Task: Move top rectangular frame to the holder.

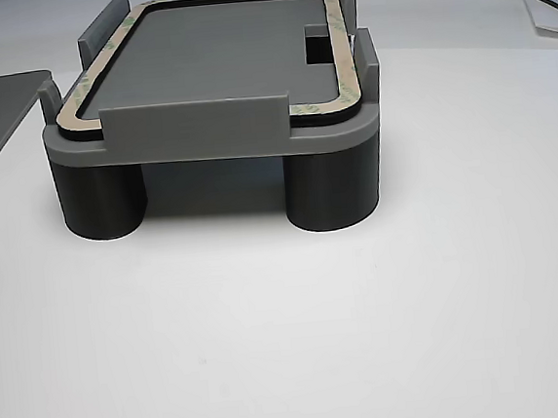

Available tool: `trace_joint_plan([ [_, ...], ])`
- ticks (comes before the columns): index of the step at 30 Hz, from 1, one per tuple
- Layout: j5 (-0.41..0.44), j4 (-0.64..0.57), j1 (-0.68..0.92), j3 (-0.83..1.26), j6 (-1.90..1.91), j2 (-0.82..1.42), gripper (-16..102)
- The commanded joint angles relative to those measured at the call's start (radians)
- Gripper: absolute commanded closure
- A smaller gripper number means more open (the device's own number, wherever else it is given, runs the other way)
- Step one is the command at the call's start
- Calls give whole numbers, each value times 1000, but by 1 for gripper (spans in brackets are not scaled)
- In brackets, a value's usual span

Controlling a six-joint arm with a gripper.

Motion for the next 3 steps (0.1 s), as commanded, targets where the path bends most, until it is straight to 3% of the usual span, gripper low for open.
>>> trace_joint_plan([
  [1,-2,-8,-15,-21,-2,23,-14],
  [3,-2,-8,-15,-21,-2,23,-14],
])
